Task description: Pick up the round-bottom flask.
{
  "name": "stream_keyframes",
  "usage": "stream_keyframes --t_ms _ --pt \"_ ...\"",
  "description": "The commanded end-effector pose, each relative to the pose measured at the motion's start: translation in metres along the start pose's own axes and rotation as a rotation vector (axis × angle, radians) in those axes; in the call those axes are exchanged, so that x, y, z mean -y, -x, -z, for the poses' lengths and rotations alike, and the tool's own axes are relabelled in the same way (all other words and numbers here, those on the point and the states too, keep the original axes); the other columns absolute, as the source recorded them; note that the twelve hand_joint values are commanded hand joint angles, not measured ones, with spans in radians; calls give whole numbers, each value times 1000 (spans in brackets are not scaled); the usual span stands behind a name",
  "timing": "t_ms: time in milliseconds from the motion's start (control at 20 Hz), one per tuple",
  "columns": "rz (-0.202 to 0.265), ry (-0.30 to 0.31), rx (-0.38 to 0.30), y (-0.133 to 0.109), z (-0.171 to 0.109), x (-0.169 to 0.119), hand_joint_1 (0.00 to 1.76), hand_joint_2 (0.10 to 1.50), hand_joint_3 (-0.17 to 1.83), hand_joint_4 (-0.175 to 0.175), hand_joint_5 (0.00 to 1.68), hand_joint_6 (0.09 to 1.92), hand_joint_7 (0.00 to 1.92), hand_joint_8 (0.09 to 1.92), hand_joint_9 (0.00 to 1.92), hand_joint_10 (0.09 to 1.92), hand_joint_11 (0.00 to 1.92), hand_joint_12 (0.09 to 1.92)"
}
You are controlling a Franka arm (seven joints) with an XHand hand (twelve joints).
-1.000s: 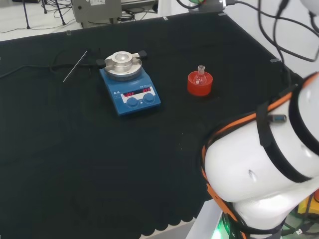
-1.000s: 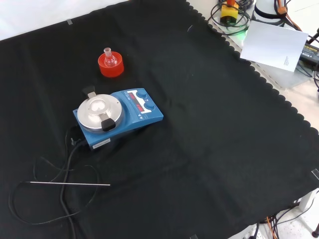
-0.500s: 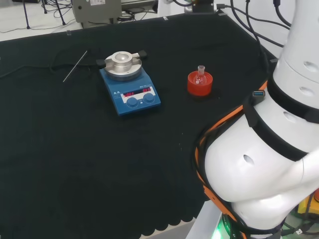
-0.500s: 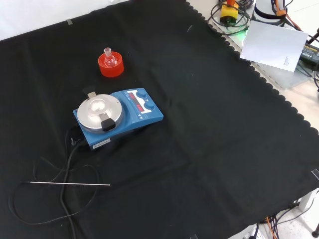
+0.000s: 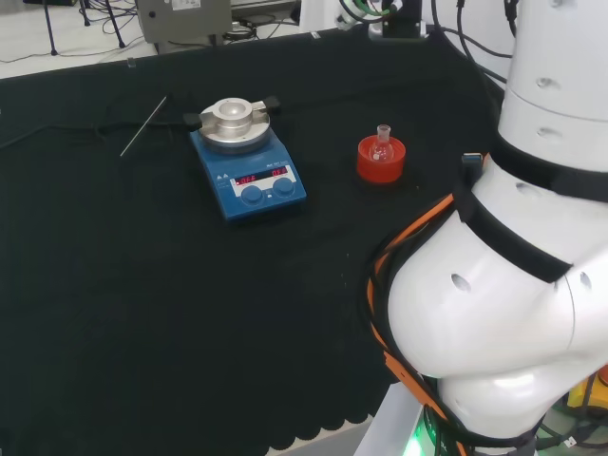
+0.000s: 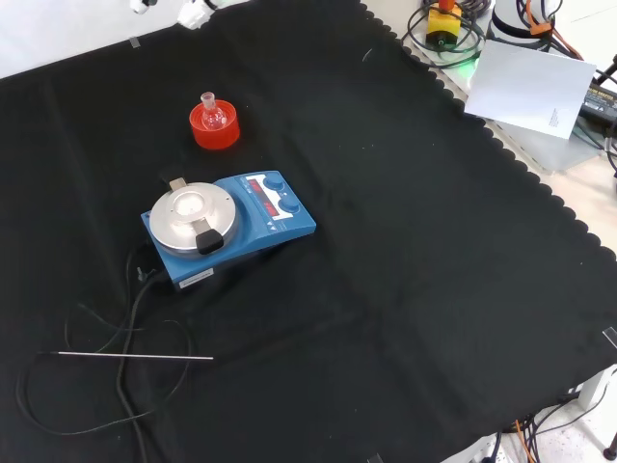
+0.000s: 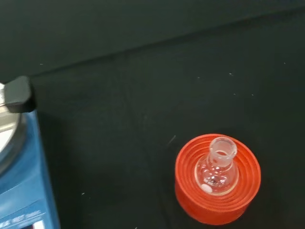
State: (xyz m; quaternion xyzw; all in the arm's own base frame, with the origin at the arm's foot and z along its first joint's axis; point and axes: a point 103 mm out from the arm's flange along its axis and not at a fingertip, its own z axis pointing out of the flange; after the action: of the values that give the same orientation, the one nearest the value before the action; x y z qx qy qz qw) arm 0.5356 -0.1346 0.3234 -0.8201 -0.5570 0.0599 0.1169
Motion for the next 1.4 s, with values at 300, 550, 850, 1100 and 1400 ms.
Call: stream_keyframes --t_ms 300,550,850,1100,1400 --pt "-126 39 -53 62 -41 -68 686 883 297 -59 522 87 192 609 402 668 0 1326" --pt "-135 72 -36 47 -78 -31 747 734 494 -51 566 87 187 621 405 668 0 1331" --pt "-115 66 -16 43 -110 2 769 699 521 -45 642 87 201 625 407 670 0 1348" --pt "-111 70 17 52 -128 9 769 690 529 -45 661 87 209 626 409 670 0 1353" --pt "-116 71 18 58 -146 11 768 684 532 -45 660 87 212 626 411 670 0 1353"
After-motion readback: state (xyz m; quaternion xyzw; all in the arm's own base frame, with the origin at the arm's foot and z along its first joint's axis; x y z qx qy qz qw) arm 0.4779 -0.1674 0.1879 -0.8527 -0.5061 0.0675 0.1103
